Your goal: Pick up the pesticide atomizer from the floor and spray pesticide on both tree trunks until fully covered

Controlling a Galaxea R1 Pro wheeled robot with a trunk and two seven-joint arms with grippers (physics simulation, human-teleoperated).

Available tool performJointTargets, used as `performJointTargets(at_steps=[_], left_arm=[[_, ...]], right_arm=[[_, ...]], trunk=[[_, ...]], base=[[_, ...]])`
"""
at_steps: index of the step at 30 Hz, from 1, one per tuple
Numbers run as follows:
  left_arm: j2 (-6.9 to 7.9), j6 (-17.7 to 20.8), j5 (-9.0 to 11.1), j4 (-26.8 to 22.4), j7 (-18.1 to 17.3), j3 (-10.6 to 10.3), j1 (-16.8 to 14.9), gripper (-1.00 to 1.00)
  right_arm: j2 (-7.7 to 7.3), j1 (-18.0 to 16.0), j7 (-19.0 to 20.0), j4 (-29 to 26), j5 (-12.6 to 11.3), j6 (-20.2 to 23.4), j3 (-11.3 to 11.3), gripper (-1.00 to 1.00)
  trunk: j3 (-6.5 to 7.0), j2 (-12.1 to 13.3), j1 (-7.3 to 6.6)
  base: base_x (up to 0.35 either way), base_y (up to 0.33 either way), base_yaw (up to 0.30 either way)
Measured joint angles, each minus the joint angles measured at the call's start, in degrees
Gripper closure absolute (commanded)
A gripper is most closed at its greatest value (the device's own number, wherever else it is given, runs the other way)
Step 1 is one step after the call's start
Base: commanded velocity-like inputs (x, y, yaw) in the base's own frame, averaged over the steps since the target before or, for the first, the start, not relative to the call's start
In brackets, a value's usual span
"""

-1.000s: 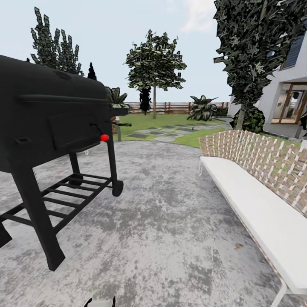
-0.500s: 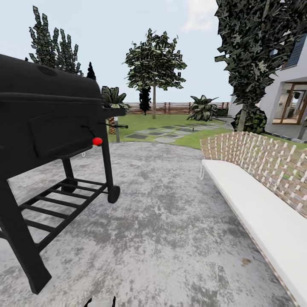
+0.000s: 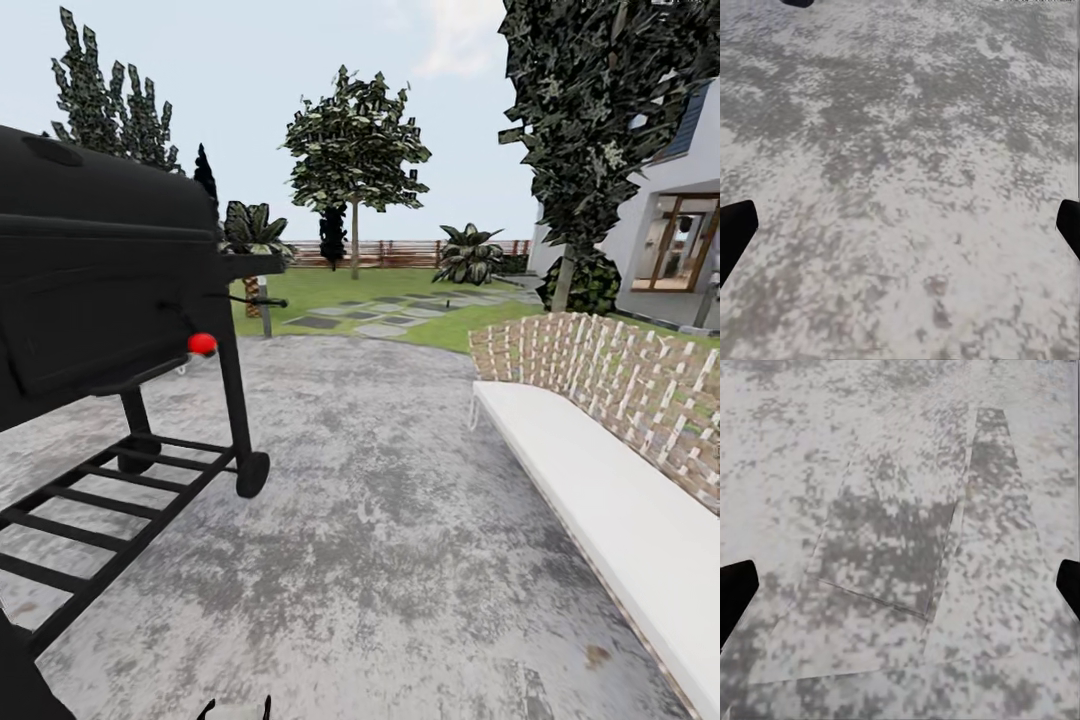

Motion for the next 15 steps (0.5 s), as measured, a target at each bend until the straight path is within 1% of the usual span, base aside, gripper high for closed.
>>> performJointTargets(at_steps=[3,11,12,14,15], left_arm=[[0.0,0.0,0.0,0.0,0.0,0.0,0.0,-1.0],[0.0,0.0,0.0,0.0,0.0,0.0,0.0,-1.0],[0.0,0.0,0.0,0.0,0.0,0.0,0.0,-1.0],[-0.08,-0.2,0.0,-0.4,0.0,-0.1,0.3,-1.0],[-0.09,-0.2,0.0,-0.4,0.0,-0.1,0.3,-1.0]], right_arm=[[0.0,0.0,0.0,0.0,0.0,0.0,0.0,-1.0],[-0.08,0.0,0.2,0.0,0.1,0.0,0.1,-1.0],[-0.08,0.0,0.2,0.0,0.3,0.0,0.2,-1.0],[-0.74,0.0,0.8,-0.6,0.2,-0.1,0.0,-1.0],[-0.81,0.0,1.0,-0.9,0.2,-0.1,0.1,-1.0]], trunk=[[0.09,0.0,0.0],[0.12,0.0,0.0],[0.12,0.0,0.0],[0.12,0.0,0.03],[0.12,0.0,0.03]], base=[[0.33,0.0,-0.125],[0.33,0.0,-0.016],[0.0,0.0,0.0],[0.0,0.0,0.0],[0.0,0.0,0.0]])
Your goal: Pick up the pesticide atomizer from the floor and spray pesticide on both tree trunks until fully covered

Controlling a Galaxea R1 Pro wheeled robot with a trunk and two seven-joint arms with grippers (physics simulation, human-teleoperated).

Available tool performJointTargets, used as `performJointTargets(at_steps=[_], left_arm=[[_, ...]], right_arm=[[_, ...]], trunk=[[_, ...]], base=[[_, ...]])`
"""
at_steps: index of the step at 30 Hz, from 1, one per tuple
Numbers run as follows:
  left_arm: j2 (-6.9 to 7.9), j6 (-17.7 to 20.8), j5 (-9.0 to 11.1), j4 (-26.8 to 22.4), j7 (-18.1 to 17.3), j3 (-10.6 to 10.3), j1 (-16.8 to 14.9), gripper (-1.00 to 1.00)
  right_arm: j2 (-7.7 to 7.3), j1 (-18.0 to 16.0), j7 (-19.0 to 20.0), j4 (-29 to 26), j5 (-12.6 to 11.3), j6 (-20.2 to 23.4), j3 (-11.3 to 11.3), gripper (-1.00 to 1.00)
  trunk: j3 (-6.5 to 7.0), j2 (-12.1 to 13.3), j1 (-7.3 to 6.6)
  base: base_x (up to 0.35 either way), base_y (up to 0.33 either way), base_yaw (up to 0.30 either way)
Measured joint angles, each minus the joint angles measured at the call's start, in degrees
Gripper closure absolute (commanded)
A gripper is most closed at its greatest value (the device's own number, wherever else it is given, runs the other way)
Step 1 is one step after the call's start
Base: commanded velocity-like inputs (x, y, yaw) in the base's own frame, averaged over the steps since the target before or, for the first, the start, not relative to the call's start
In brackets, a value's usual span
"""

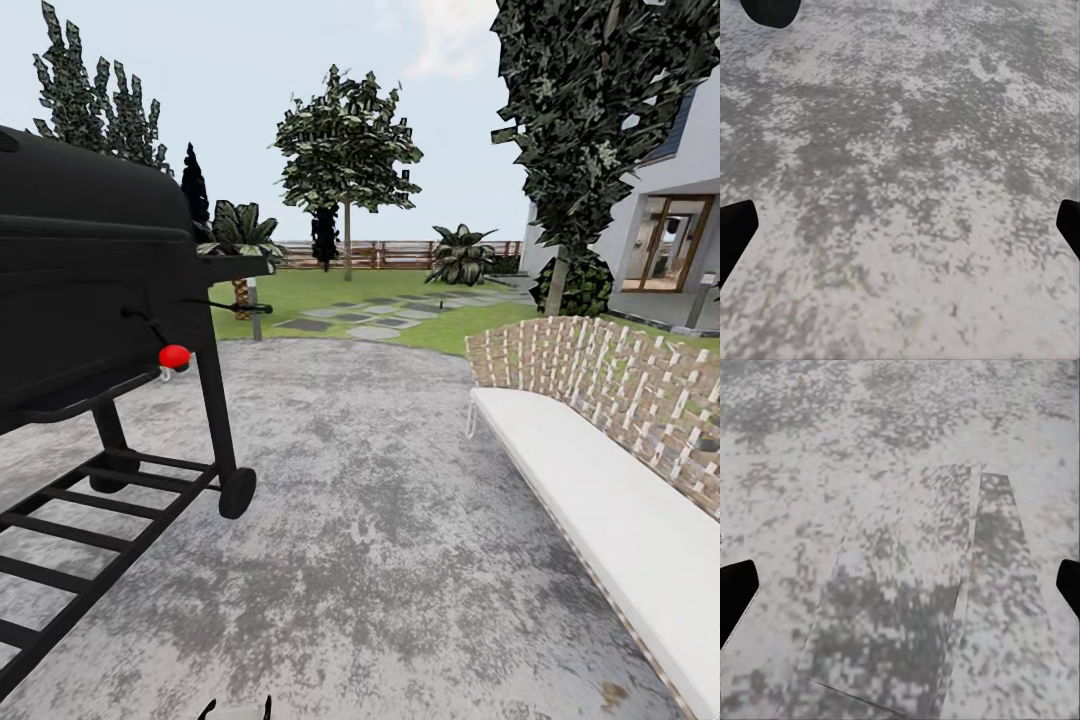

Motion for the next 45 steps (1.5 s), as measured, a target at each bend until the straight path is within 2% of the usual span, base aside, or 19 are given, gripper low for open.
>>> performJointTargets(at_steps=[6,21,32,45], left_arm=[[0.0,0.0,0.0,0.0,0.0,0.0,0.0,-1.0],[0.0,0.0,0.0,-0.1,0.0,0.0,0.1,-1.0],[0.09,0.0,0.0,-0.2,0.0,0.0,0.1,-1.0],[0.28,0.0,0.0,-0.2,0.0,0.0,0.1,-1.0]], right_arm=[[0.07,0.0,0.0,-1.7,0.0,0.0,0.0,-1.0],[-0.15,0.0,0.1,-1.5,-0.2,0.0,-0.2,-1.0],[-0.34,0.0,0.2,-1.6,-0.4,0.0,-0.2,-1.0],[0.09,0.0,-0.2,-1.5,0.0,0.0,-0.2,-1.0]], trunk=[[0.0,0.0,0.0],[0.0,0.0,-0.01],[0.0,0.0,-0.03],[0.0,0.0,-0.03]], base=[[0.0,0.0,0.0],[0.016,0.0,0.0],[0.289,0.0,0.0],[0.329,0.0,0.0]])
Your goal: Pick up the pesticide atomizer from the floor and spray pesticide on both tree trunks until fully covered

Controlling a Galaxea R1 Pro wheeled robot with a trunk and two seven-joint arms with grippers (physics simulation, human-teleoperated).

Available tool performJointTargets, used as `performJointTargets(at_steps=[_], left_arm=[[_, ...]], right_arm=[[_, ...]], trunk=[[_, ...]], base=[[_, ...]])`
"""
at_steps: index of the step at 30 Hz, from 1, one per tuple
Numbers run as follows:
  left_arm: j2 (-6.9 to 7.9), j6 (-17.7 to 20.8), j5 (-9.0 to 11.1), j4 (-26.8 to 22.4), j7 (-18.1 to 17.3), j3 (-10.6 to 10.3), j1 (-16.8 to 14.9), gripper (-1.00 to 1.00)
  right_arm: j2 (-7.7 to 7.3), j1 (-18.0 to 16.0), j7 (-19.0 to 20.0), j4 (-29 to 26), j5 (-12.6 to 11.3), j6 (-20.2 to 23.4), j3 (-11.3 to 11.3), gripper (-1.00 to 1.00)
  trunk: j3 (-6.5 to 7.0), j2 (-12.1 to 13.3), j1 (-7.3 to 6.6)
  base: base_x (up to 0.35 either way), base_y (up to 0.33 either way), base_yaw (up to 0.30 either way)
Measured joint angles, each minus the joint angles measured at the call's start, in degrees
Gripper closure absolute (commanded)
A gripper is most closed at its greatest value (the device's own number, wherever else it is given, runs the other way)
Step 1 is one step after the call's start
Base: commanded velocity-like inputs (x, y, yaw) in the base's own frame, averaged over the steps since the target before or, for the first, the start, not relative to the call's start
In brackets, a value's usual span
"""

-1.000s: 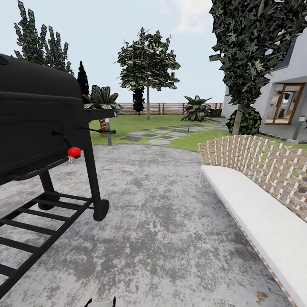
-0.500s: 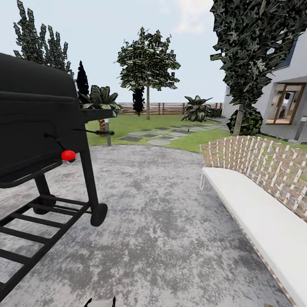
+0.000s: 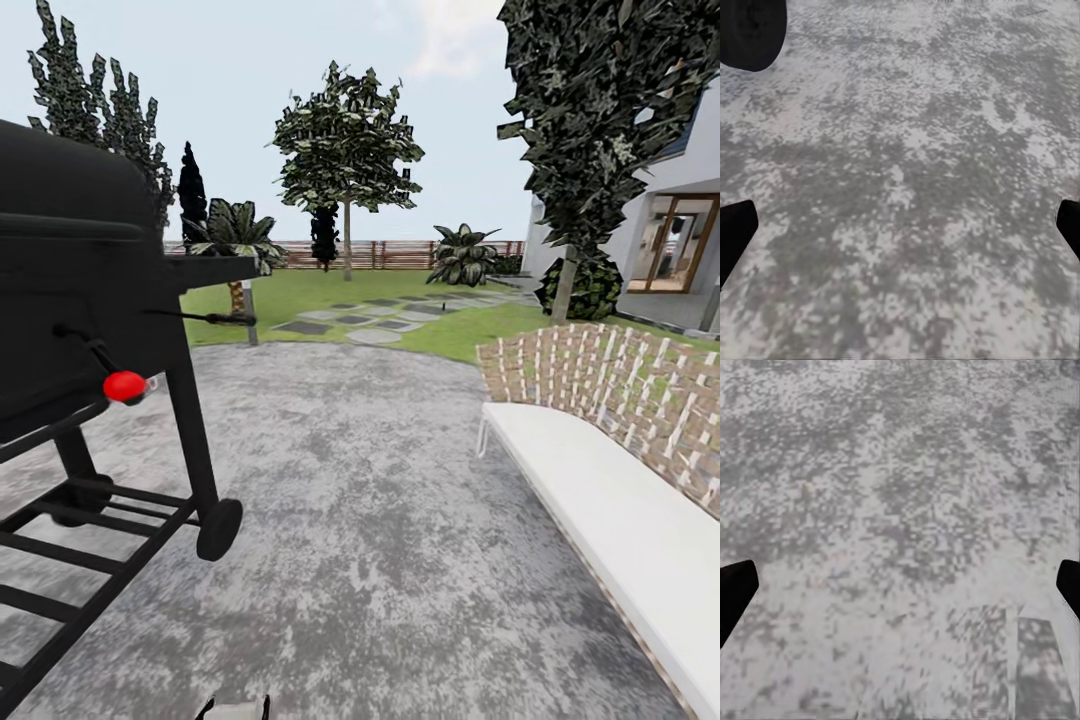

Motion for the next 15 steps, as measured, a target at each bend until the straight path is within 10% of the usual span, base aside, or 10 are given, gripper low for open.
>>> performJointTargets(at_steps=[15], left_arm=[[0.07,0.0,0.0,0.0,0.0,0.0,0.0,-1.0]], right_arm=[[0.01,0.0,0.0,0.6,-0.1,0.0,0.0,-1.0]], trunk=[[0.0,0.0,0.0]], base=[[0.329,0.0,0.0]])
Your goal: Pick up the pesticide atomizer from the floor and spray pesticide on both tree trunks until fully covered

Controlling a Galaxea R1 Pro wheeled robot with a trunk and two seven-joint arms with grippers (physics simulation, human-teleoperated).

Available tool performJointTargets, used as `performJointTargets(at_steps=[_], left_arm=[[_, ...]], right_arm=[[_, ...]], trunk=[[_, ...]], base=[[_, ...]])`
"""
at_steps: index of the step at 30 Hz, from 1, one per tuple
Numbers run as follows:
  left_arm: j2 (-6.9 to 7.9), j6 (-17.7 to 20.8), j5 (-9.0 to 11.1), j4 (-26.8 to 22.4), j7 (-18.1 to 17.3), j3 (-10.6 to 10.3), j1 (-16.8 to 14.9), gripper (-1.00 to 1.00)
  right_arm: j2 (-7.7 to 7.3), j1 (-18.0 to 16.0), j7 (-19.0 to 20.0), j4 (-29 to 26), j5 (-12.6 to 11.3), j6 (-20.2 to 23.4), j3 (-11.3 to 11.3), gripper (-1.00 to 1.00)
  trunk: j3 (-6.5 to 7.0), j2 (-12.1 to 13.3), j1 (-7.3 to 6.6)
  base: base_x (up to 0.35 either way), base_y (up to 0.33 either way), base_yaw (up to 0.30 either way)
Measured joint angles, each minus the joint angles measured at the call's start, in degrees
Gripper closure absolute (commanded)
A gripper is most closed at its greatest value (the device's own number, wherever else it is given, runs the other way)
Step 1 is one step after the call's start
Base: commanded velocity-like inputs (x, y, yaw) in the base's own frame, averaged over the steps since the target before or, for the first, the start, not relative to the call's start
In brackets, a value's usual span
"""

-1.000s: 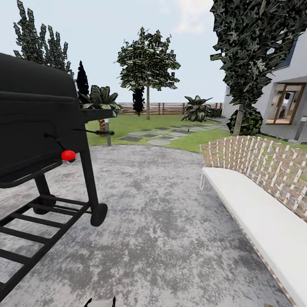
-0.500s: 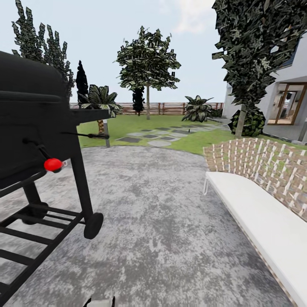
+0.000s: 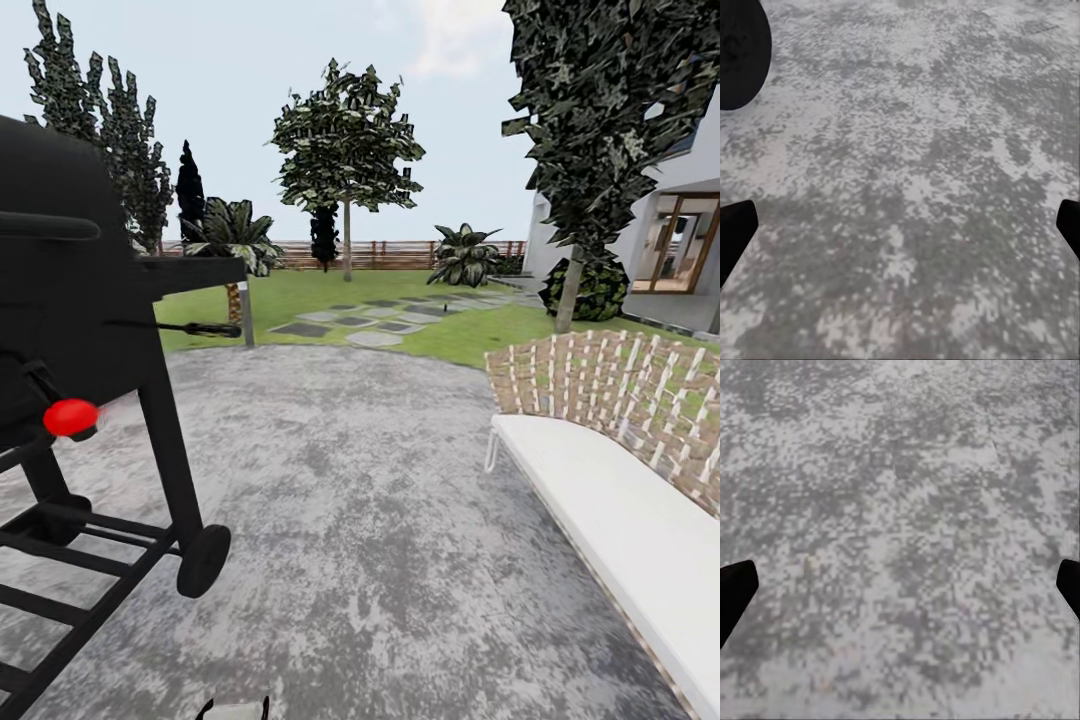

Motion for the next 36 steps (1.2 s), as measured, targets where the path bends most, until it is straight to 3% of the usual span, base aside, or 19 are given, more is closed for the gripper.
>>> performJointTargets(at_steps=[36], left_arm=[[0.0,0.0,0.0,0.1,0.0,0.0,0.0,-1.0]], right_arm=[[0.0,0.0,0.0,0.1,0.0,0.0,0.0,-1.0]], trunk=[[0.0,0.0,0.0]], base=[[0.329,0.0,0.0]])
